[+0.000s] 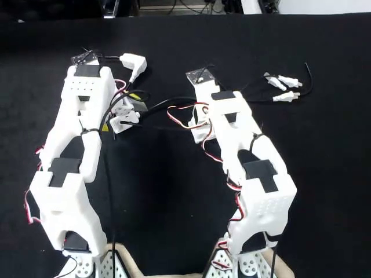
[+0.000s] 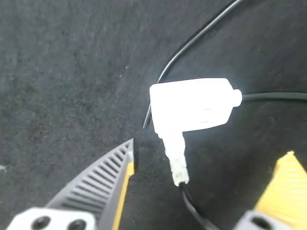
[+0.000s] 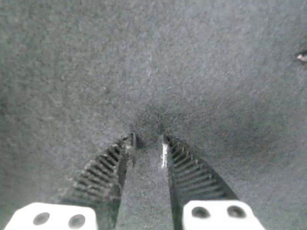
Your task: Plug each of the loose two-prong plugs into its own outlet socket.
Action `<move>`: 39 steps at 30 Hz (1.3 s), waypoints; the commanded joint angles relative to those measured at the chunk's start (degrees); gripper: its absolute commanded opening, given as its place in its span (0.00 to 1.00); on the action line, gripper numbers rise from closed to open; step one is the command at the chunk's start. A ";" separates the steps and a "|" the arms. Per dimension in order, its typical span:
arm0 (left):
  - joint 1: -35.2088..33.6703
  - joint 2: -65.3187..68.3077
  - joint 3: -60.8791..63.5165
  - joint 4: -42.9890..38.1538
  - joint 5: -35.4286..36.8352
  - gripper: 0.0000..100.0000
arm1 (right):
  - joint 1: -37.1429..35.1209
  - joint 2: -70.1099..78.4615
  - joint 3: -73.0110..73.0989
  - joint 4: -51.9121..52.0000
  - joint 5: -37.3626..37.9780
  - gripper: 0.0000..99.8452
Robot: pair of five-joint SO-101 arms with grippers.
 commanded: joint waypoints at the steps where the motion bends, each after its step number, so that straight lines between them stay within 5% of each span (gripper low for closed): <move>1: -0.57 -3.25 -0.31 -0.79 -0.44 0.29 | 1.58 -1.19 0.13 -1.41 -0.18 0.12; 9: -0.57 -3.25 -0.40 -1.23 -0.44 0.10 | 1.58 -1.19 0.13 -1.41 -0.18 0.12; 29: 1.71 -3.25 1.45 -0.53 -0.44 0.09 | 1.58 -1.19 0.13 -1.41 -0.18 0.12; 39: 1.71 -3.25 3.56 -6.68 -3.69 0.09 | 1.58 -1.19 0.13 -1.41 -0.18 0.12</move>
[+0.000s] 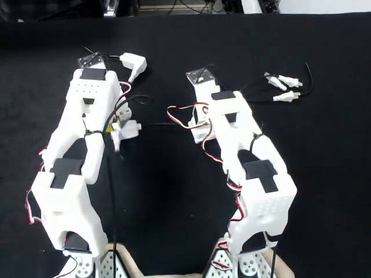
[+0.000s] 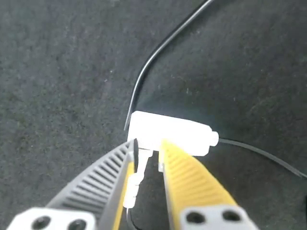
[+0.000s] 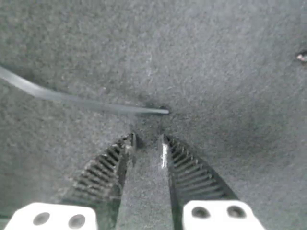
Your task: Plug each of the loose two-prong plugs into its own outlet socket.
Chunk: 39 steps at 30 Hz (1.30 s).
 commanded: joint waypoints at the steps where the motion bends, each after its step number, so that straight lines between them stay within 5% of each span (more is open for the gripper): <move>1: 0.13 -3.08 0.04 -1.49 -3.34 0.09 | 1.58 -1.19 0.13 -1.41 -0.18 0.12; 17: -1.10 -3.08 -9.89 21.80 -7.03 0.10 | 1.58 -1.19 0.13 -1.41 -0.18 0.12; 39: 1.80 -2.99 9.01 3.52 -7.03 0.10 | 1.58 -1.27 0.31 -1.32 -0.18 0.12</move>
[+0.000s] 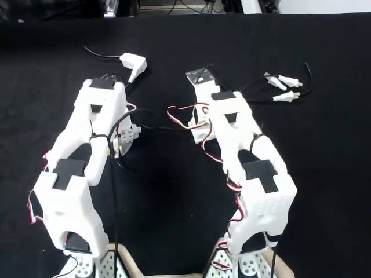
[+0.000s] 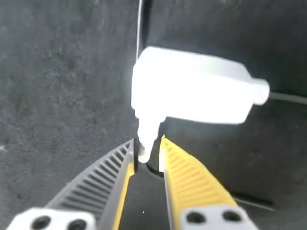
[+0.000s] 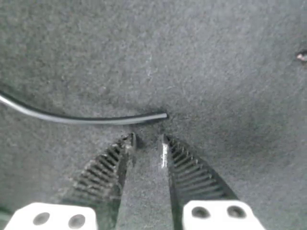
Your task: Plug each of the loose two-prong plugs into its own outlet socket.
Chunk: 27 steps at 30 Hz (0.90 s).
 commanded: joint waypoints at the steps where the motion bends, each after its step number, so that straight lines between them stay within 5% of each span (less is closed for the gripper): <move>1: -0.57 -2.81 0.31 -2.73 -0.44 0.10 | 1.58 -1.27 0.13 -1.32 -0.18 0.12; 14: -2.77 -4.31 0.31 -2.29 -0.44 0.10 | 1.23 -1.54 -0.13 -1.49 0.26 0.12; 20: -2.59 -3.69 2.07 -2.81 -0.44 0.10 | -4.40 -1.10 -6.11 -3.69 0.26 0.12; 27: -2.77 -3.60 5.41 -5.36 -0.44 0.10 | -11.43 -0.92 -6.99 -16.79 -0.18 0.12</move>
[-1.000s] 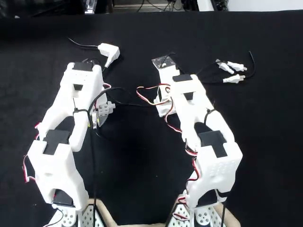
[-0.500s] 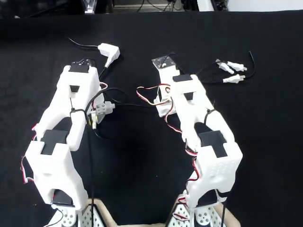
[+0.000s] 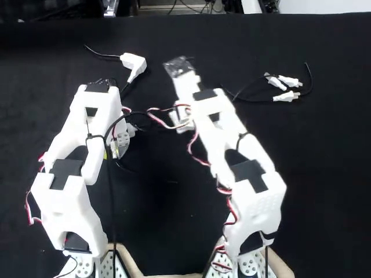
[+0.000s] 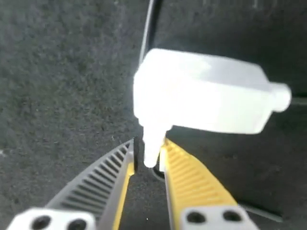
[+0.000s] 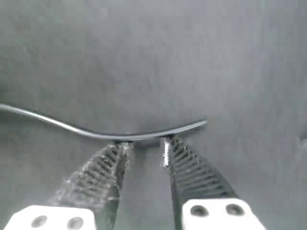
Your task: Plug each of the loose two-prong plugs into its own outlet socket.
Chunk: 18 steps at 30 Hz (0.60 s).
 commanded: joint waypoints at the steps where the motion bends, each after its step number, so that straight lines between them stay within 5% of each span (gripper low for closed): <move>1: -0.66 -3.25 1.45 -2.90 -0.44 0.10 | -4.04 -0.66 -2.59 -8.70 -0.18 0.12; 8: -0.66 -3.25 4.18 -4.84 -1.85 0.09 | -7.47 9.54 -2.86 -28.31 0.18 0.12; 18: -0.22 -3.25 6.11 -10.37 -5.71 0.06 | -0.18 0.13 -3.21 -11.25 -0.09 0.12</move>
